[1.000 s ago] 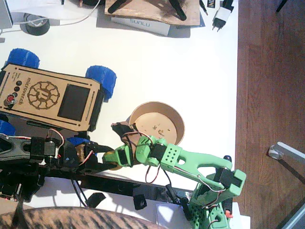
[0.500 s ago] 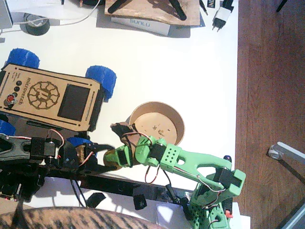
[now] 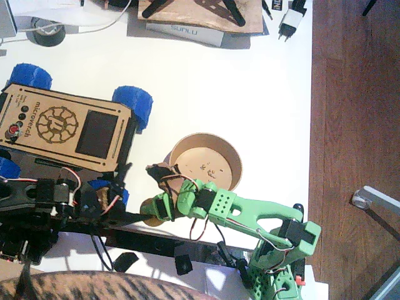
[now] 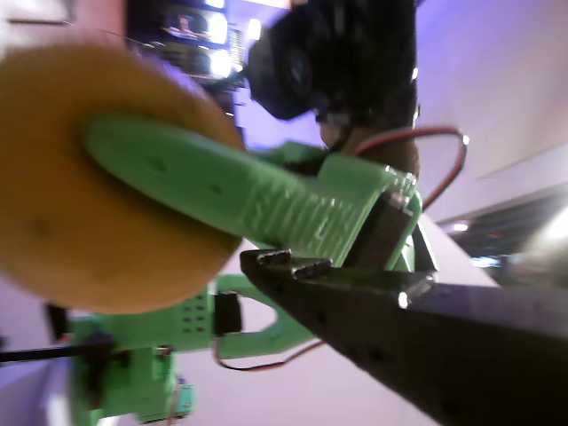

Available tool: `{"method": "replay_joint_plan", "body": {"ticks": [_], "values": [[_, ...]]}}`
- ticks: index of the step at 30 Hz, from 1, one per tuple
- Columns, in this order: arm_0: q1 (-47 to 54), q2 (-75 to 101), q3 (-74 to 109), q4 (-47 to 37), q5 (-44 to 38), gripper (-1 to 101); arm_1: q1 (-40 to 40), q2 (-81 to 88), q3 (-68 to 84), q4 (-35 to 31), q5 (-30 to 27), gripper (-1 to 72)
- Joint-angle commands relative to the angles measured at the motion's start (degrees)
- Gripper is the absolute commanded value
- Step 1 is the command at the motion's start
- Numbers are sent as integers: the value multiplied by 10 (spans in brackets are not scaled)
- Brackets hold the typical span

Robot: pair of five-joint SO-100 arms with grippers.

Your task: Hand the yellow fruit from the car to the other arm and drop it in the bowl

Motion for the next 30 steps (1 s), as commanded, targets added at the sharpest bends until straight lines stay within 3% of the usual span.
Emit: {"method": "replay_joint_plan", "body": {"ticks": [1,12,21,30], "values": [[-17,64,-11,98,3,685,16,45,-8,4,30,1],[-114,211,-11,394,11,654,161,122,13,-8,129,-1],[-256,278,-11,519,229,605,289,69,-66,-15,265,-1],[-430,280,-11,601,383,564,360,-66,-153,10,374,-2]]}}
